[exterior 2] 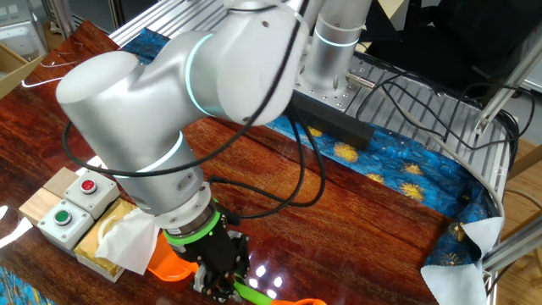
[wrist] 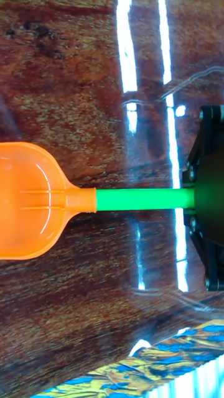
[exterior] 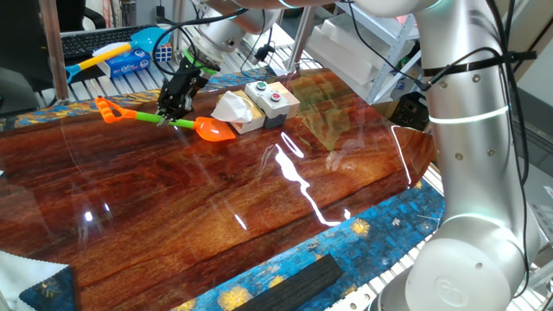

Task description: Use a shovel to scoop up an object

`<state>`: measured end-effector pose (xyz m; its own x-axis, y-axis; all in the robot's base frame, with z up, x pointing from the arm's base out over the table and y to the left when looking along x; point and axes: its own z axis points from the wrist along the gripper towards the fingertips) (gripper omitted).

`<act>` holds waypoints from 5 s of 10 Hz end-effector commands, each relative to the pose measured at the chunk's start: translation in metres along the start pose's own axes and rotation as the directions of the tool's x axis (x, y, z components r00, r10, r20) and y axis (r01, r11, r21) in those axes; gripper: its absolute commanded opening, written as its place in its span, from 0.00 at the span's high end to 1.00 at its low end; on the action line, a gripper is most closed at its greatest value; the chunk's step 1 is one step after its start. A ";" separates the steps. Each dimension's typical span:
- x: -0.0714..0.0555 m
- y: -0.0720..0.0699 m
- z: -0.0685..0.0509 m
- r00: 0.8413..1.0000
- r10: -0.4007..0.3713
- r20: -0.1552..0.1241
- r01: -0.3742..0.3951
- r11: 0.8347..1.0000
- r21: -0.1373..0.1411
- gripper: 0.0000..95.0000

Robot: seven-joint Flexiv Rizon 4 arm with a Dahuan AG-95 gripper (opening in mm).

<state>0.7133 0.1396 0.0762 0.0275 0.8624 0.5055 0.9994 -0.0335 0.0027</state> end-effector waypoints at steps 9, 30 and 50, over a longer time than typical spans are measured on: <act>-0.023 -0.008 -0.013 0.995 -0.102 0.001 0.102 0.995 -0.008 1.00; -0.054 -0.011 -0.010 0.953 -0.209 0.220 0.218 0.976 -0.020 1.00; 0.029 -0.080 0.009 0.935 -0.135 0.328 0.148 0.989 -0.014 1.00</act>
<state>0.6276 0.1696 0.0829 -0.0940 0.9795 0.1782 0.9931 0.0795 0.0866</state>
